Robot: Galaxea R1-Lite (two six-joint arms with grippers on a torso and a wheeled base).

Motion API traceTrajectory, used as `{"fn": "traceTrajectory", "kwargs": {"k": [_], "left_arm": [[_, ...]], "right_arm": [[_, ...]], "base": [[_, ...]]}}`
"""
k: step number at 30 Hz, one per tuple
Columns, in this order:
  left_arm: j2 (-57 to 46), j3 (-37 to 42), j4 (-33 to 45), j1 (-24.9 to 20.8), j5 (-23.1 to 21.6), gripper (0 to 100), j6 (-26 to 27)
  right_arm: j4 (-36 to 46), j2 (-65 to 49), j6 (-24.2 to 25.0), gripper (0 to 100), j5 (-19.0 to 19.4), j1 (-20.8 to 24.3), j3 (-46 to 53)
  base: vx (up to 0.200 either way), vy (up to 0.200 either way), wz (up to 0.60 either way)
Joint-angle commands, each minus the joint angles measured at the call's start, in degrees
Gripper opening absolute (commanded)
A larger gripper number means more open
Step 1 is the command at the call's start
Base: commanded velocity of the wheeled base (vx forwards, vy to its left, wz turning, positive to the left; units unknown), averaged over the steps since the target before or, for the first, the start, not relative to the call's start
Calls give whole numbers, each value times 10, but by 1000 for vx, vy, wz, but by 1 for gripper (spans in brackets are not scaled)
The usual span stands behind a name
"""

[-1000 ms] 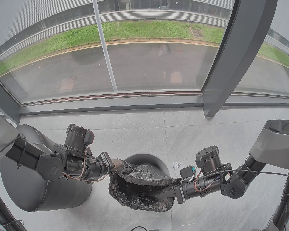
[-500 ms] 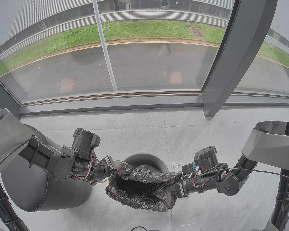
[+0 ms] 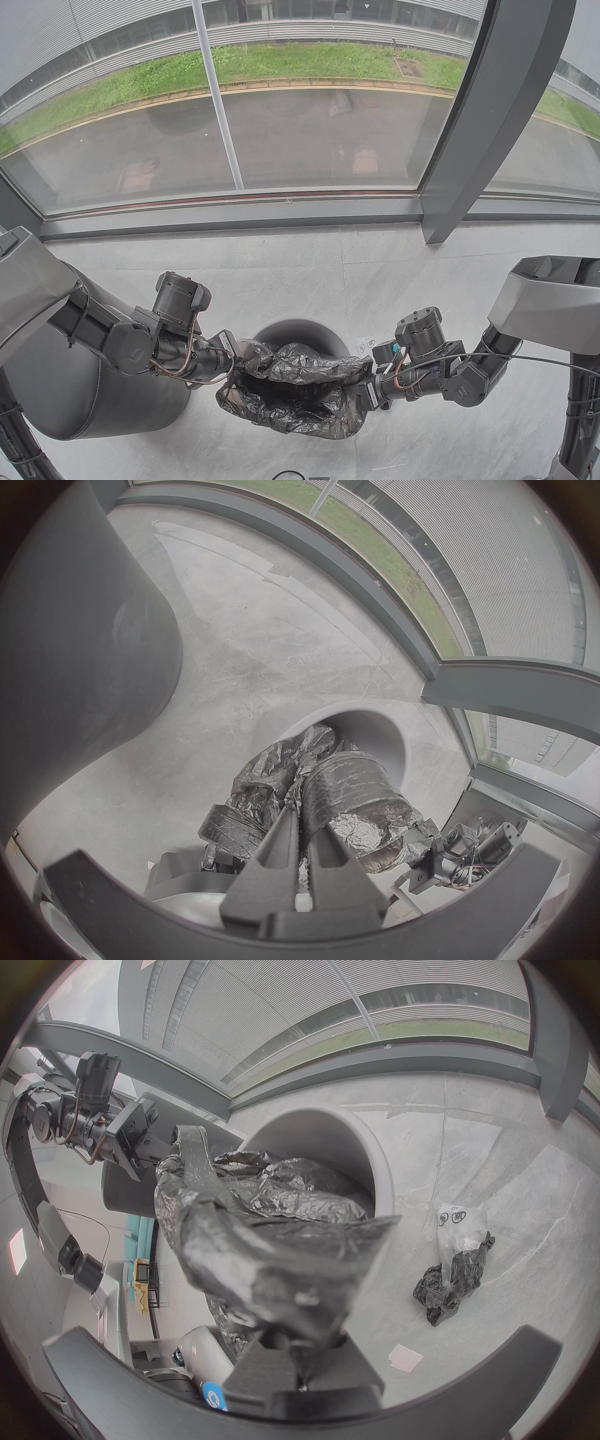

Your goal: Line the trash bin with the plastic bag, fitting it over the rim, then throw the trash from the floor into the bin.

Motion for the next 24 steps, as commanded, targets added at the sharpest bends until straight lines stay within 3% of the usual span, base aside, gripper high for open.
{"fn": "traceTrajectory", "kwargs": {"k": [1,6,18,24], "left_arm": [[-6,7,4,-6,0,0,0],[-19,8,47,-23,0,0,0],[-39,12,50,-36,-5,0,0],[-63,38,67,-64,-6,0,-3]], "right_arm": [[0,-3,-4,0,0,1,13],[0,-27,-29,0,1,6,49],[-1,-42,-59,0,1,9,75],[-1,-44,-93,0,4,10,91]], "base": [[0,0,0],[0,0,0],[0,0,0],[0,0,0]]}}
